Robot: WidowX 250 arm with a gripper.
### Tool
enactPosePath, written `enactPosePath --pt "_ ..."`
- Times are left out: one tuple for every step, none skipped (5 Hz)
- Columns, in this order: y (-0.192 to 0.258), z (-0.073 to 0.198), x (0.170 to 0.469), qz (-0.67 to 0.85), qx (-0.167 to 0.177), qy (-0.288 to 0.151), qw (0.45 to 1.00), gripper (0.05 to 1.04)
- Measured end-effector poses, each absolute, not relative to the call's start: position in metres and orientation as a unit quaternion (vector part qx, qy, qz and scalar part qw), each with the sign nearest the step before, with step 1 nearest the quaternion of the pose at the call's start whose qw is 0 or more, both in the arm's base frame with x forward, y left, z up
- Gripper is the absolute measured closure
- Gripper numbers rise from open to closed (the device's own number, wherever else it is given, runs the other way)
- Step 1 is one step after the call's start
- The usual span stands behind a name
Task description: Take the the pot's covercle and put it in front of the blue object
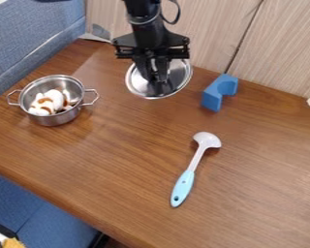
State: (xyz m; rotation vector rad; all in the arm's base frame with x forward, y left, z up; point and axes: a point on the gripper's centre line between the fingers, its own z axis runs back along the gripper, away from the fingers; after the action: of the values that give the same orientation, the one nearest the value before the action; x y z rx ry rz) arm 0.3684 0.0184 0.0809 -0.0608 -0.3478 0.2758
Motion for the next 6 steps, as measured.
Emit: enactPosePath --pt "0.017 0.065 0.397 0.137 -0.016 -0.161 0.977 0.805" --pt "0.015 0.047 0.418 0.134 -0.002 -0.151 0.979 0.805" --pt "0.012 0.025 0.43 0.131 0.007 -0.134 0.982 0.805" --pt "0.013 0.017 0.435 0.135 0.013 -0.128 0.982 0.805" --pt "0.013 0.015 0.435 0.139 0.019 -0.123 0.983 0.741" --pt "0.015 0.014 0.432 0.155 0.028 -0.118 0.981 0.453"
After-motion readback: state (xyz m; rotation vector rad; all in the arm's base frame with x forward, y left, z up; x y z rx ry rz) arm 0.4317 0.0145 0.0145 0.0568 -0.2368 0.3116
